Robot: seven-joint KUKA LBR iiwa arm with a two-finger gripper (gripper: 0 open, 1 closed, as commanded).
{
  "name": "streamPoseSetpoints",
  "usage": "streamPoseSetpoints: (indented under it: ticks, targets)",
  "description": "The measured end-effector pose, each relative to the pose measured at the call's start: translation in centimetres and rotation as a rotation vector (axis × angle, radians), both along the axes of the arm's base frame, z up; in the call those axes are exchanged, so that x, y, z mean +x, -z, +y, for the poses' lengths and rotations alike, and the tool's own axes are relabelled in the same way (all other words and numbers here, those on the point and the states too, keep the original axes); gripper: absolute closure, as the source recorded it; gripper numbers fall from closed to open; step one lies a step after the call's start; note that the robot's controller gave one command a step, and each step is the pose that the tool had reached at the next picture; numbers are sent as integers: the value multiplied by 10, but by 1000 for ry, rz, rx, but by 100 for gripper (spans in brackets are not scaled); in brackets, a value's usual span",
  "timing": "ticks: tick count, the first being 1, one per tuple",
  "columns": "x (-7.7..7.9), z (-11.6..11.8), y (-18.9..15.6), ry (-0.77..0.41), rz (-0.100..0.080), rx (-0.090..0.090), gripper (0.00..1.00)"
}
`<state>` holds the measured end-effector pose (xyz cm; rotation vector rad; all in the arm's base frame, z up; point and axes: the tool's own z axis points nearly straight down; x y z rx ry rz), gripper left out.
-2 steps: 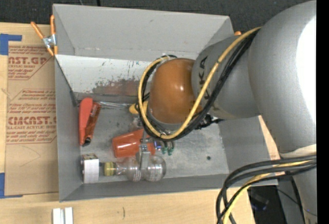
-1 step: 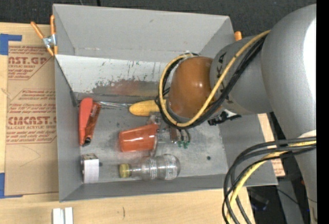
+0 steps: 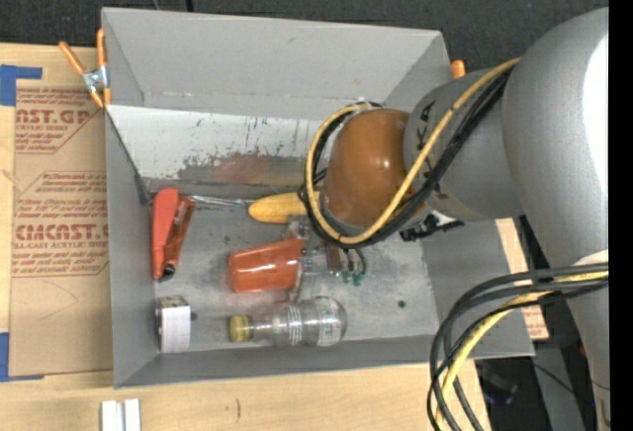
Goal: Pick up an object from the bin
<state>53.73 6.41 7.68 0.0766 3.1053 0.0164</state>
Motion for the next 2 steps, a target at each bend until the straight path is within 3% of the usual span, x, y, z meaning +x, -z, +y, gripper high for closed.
streamPoseSetpoints:
  ticks: [1, 2]
  targets:
    - [14, -10, -137, -9, -5, 0, 100]
    - [14, -10, -136, -9, -3, 0, 100]
